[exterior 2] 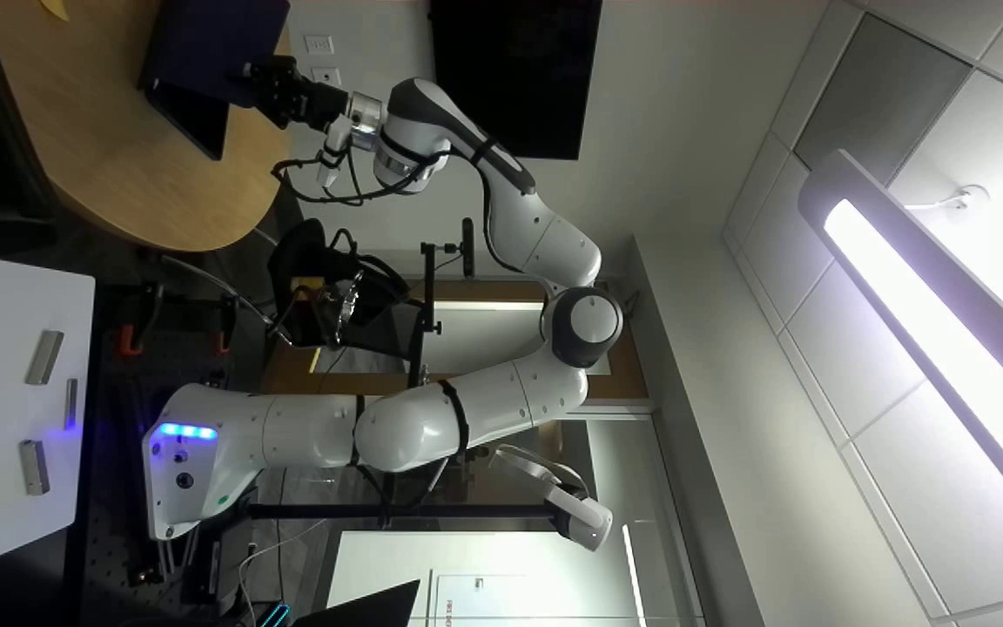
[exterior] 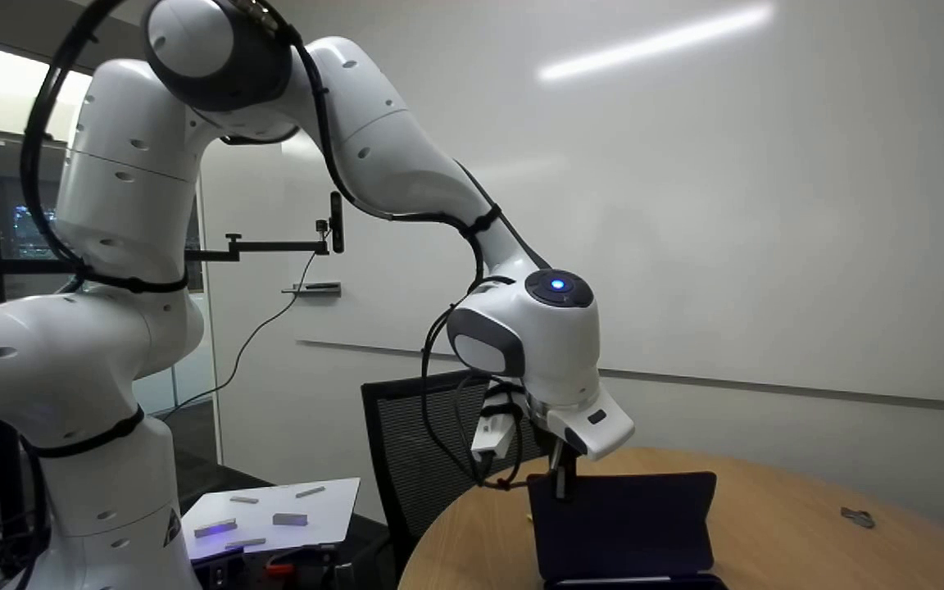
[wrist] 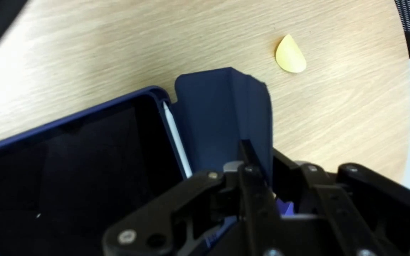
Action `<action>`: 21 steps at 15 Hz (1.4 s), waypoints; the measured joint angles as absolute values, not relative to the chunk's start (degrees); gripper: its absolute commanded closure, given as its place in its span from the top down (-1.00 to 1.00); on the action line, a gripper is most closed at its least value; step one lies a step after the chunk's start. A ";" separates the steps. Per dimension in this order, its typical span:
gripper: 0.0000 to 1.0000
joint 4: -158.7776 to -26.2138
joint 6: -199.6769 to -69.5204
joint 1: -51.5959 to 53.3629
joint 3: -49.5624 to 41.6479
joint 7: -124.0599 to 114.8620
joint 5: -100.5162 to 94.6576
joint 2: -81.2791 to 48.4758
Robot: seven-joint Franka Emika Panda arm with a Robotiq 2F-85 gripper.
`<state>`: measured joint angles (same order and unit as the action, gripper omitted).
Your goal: Cover the tablet with its purple cover
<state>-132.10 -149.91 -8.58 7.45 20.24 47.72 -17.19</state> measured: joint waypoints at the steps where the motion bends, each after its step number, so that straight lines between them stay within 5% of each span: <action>1: -0.96 -132.28 -149.91 -8.69 7.33 21.20 49.03 -17.19; 21: -0.96 -135.56 -149.88 -9.42 2.27 26.93 55.59 -15.90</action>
